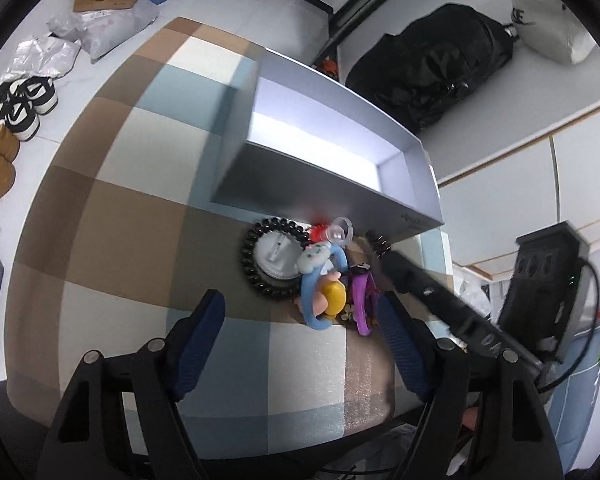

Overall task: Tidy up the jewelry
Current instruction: 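Grasp the blue bangle with the left gripper while the right gripper grasps the black coiled bracelet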

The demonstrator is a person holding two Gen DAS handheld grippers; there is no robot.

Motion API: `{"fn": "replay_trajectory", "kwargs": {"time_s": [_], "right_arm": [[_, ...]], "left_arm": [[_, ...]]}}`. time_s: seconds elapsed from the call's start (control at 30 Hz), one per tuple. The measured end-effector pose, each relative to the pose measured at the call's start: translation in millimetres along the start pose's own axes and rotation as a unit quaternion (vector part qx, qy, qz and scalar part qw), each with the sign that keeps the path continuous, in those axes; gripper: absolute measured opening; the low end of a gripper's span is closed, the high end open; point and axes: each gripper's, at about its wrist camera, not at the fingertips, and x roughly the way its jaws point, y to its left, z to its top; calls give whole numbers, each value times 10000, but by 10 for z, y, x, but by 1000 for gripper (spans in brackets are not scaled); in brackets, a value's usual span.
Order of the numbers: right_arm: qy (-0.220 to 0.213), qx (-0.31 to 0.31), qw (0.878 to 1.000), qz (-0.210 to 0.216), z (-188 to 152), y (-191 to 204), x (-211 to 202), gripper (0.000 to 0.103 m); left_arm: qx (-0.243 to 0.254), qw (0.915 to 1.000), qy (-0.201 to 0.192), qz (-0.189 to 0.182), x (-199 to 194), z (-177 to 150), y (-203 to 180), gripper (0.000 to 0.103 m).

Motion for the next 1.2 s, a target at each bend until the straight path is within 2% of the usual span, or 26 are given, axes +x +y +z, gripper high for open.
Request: {"fn": "replay_trajectory", "kwargs": {"time_s": [0.2,0.27,0.4,0.53,0.73,0.83,0.93,1.2], "right_arm": [[-198,31,9998,69,-68,-22,-204,45],[-240,39,9997,96,-71,-36,-246,45],[-347,86,9992,180,-58,-80,-326,45],[-406,95,9989,192,5,-77,-329,45],[-458,178,9985,228,10,-132,-384,45],[-498,172,9983,234,11,-125,-405,45],[-529,186,9981,248,10,-132,-433,45],[-594,225,9977,236,11,-158,-495,45]], "left_arm": [[109,9999,-116,-27,90,-23,-45,72],[151,9998,-133,53,126,-15,-55,63],[175,9994,-247,162,160,16,-69,54],[215,9984,-401,347,145,35,-90,35],[675,9921,-613,859,167,23,-268,32],[864,9909,-513,894,223,17,-323,32],[799,9922,-371,883,300,36,-280,19],[775,9924,-357,888,269,38,-307,13]]}}
